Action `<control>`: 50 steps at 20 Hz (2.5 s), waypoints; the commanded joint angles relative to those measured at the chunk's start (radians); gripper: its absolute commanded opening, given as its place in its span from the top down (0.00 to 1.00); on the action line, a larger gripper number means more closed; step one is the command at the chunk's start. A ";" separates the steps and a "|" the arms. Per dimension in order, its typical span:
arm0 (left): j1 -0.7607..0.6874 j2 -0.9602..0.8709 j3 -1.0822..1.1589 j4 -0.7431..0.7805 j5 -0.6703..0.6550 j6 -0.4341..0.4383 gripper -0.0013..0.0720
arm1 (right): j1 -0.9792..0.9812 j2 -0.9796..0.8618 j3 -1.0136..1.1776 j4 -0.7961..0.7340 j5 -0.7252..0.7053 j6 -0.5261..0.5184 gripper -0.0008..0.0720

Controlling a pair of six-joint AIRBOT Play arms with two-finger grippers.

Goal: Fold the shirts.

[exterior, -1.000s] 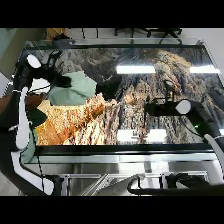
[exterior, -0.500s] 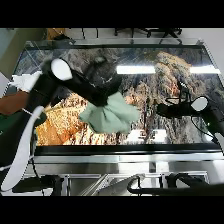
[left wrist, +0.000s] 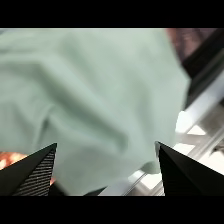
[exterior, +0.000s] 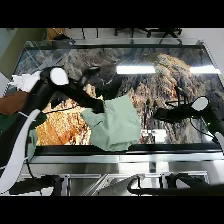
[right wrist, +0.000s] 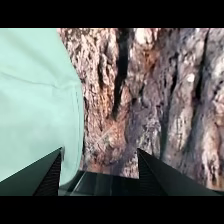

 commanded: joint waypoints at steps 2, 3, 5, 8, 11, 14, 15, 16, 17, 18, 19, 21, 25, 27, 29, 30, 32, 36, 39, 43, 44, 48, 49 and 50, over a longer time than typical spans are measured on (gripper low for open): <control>0.261 0.045 -0.235 0.058 0.044 0.025 0.05 | 0.002 -0.032 -0.049 0.027 0.050 -0.005 0.28; 0.320 0.037 -0.303 0.037 0.111 0.037 0.05 | 0.003 -0.045 -0.073 0.051 0.046 -0.031 0.28; 0.411 -0.016 -0.381 -0.080 0.203 0.102 0.05 | 0.004 -0.075 -0.122 0.132 0.027 -0.080 0.28; 0.480 -0.146 -0.403 -0.336 0.278 0.238 0.05 | 0.020 -0.140 -0.165 0.218 -0.021 -0.142 0.28; 0.487 -0.259 -0.387 -0.439 0.348 0.288 0.05 | 0.071 -0.227 -0.166 0.249 -0.077 -0.170 0.28; 0.454 -0.367 -0.289 -0.438 0.317 0.294 0.05 | 0.133 -0.298 -0.166 0.373 -0.162 -0.250 0.28; 0.440 -0.398 -0.248 -0.436 0.303 0.294 0.05 | 0.145 -0.315 -0.166 0.417 -0.180 -0.274 0.28; 0.428 -0.422 -0.211 -0.436 0.288 0.294 0.05 | 0.149 -0.330 -0.166 0.463 -0.186 -0.300 0.28; 0.418 -0.439 -0.174 -0.435 0.278 0.294 0.14 | 0.149 -0.341 -0.166 0.511 -0.186 -0.340 0.33; 0.413 -0.451 -0.142 -0.436 0.258 0.294 0.44 | 0.148 -0.344 -0.165 0.547 -0.189 -0.377 0.41; 0.404 -0.458 -0.111 -0.435 0.225 0.294 0.79 | 0.148 -0.343 -0.163 0.572 -0.193 -0.410 0.55; 0.404 -0.450 -0.065 -0.436 0.164 0.296 0.97 | 0.146 -0.338 -0.137 0.584 -0.192 -0.444 0.93; 0.408 -0.357 -0.016 -0.437 0.115 0.286 0.97 | 0.106 -0.294 -0.003 0.582 -0.112 -0.444 0.96; 0.415 -0.259 -0.016 -0.436 0.114 0.285 0.97 | 0.043 -0.252 0.106 0.579 -0.023 -0.444 0.96; 0.426 -0.133 -0.016 -0.438 0.113 0.272 0.97 | -0.025 -0.192 0.235 0.581 0.035 -0.444 0.96; 0.432 -0.057 -0.016 -0.437 0.114 0.266 0.97 | -0.057 -0.154 0.312 0.582 0.057 -0.444 0.97; 0.435 0.085 0.001 -0.438 0.103 0.259 0.97 | -0.095 -0.084 0.464 0.584 0.078 -0.448 0.97; 0.406 0.372 0.179 -0.428 0.108 0.215 0.97 | -0.099 0.070 0.724 0.584 0.077 -0.527 0.97; 0.381 0.511 0.364 -0.399 0.140 0.213 0.97 | -0.101 0.183 0.832 0.580 0.029 -0.613 0.97; 0.381 0.606 0.519 -0.238 0.190 0.172 0.97 | -0.101 0.266 0.902 0.523 -0.054 -0.677 0.97; 0.382 0.609 0.536 -0.215 0.189 0.171 0.97 | -0.101 0.270 0.906 0.505 -0.068 -0.677 0.97; 0.400 0.526 0.471 -0.225 0.187 0.173 0.97 | -0.101 0.192 0.905 0.478 -0.048 -0.676 0.97; 0.392 0.482 0.436 -0.225 0.189 0.174 0.97 | -0.101 0.148 0.905 0.478 -0.035 -0.676 0.97; 0.377 0.431 0.401 -0.225 0.195 0.184 0.97 | -0.101 0.096 0.904 0.478 -0.021 -0.676 0.97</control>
